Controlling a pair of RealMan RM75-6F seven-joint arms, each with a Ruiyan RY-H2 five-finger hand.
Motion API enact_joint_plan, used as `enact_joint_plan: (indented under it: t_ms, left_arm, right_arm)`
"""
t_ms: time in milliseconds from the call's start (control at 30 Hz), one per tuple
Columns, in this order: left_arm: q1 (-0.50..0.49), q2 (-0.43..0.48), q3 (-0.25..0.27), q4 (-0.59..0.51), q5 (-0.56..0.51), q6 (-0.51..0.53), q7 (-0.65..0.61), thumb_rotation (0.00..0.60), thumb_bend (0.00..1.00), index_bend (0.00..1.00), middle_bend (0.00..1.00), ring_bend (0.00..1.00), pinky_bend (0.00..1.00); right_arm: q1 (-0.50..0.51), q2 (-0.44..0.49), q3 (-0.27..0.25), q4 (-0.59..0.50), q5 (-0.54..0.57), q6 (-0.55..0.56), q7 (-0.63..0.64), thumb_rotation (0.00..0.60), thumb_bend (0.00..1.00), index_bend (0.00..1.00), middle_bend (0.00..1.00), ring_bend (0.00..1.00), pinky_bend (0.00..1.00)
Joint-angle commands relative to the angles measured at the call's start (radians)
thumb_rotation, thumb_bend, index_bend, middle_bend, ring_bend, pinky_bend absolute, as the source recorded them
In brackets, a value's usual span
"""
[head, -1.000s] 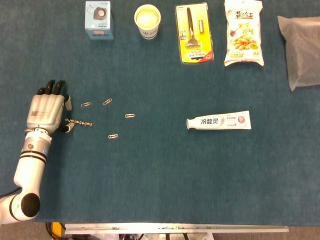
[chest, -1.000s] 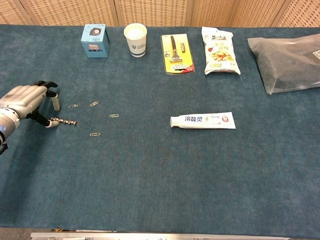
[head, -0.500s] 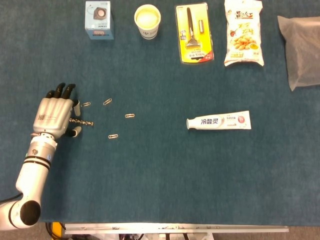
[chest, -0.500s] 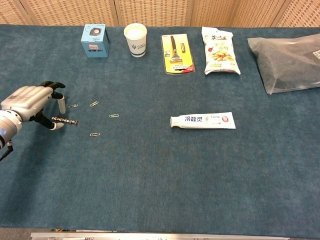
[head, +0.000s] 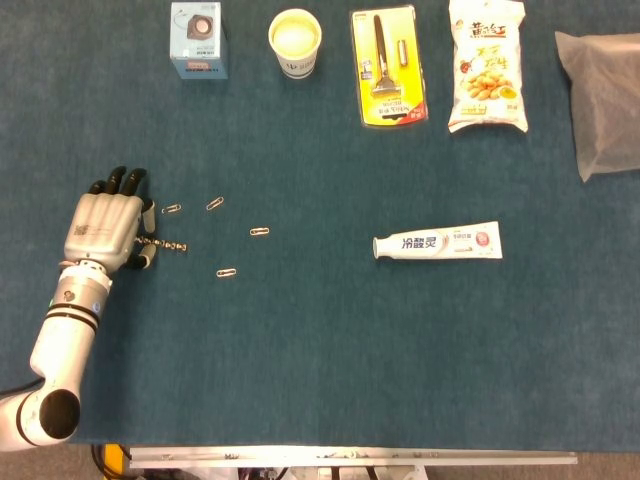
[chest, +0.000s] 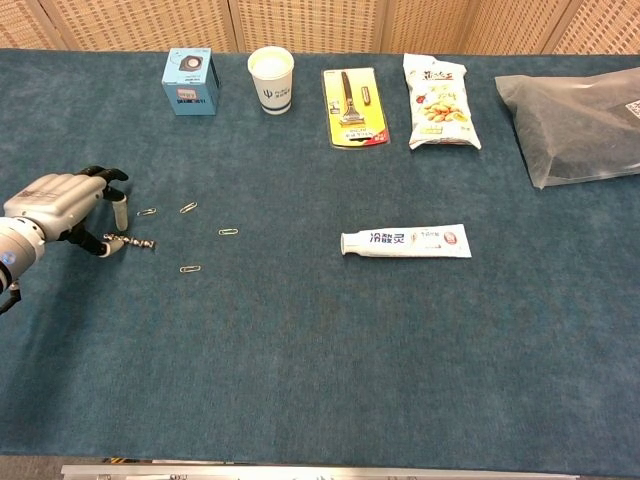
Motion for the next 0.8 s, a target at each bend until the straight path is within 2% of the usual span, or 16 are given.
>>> enact_joint_plan:
  t_ms: [33,800]
  left_arm:
    - [-0.002,0.001,0.002,-0.002,-0.002,0.000,0.001,0.600,0.35,0.48,0.10,0.00,0.16]
    - [-0.005,0.024,0.025,-0.017,-0.015,0.022,0.014,0.600,0.37,0.48,0.10,0.00,0.16]
  right_arm:
    - [0.000,0.000,0.000,0.000,0.001,-0.001,0.000,0.600,0.33,0.25,0.17,0.14,0.33]
    - [0.001,-0.001,-0.004,0.000,-0.006,-0.002,-0.003,0.600,0.33,0.25,0.17,0.14,0.33]
